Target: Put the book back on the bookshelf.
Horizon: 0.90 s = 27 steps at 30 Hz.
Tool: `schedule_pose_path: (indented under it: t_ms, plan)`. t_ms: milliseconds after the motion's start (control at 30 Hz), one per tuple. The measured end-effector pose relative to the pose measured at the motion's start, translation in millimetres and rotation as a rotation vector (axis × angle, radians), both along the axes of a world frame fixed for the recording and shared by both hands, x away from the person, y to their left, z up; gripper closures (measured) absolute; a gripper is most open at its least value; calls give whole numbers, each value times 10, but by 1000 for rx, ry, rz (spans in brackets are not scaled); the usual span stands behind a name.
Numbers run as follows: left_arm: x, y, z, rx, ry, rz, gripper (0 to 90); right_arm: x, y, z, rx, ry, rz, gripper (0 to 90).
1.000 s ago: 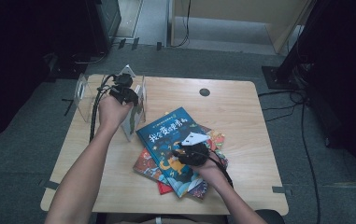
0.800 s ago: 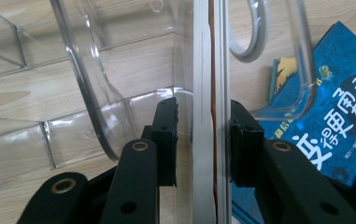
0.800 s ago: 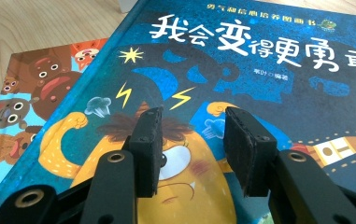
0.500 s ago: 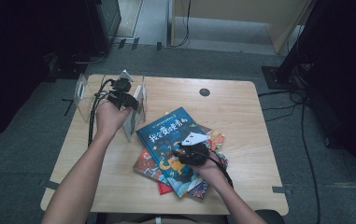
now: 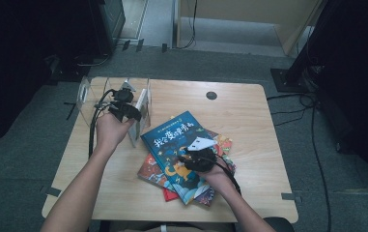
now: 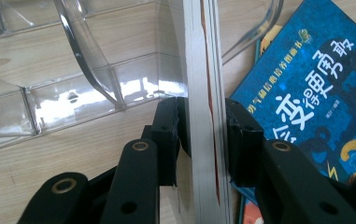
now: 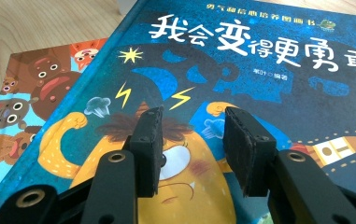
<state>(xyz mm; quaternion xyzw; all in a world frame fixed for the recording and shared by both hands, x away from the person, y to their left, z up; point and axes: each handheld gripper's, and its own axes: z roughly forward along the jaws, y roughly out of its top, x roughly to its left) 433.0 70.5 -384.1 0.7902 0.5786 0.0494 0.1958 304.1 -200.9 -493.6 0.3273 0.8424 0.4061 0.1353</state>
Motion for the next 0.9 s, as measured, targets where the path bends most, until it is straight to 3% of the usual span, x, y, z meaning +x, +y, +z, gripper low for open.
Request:
schedule_pose_path:
  t_ms: [167, 500, 900]
  plan:
    - [-17, -32, 2, 10, 4, 2, 696, 0, 0, 0, -1, 0, -1, 578]
    - [65, 25, 27, 10, 30, 57, 751, 0, 1, 0, -1, 0, -1, 578]
    - [171, 68, 55, 2, 23, 96, 772, 0, 1, 0, -2, -1, -1, 579]
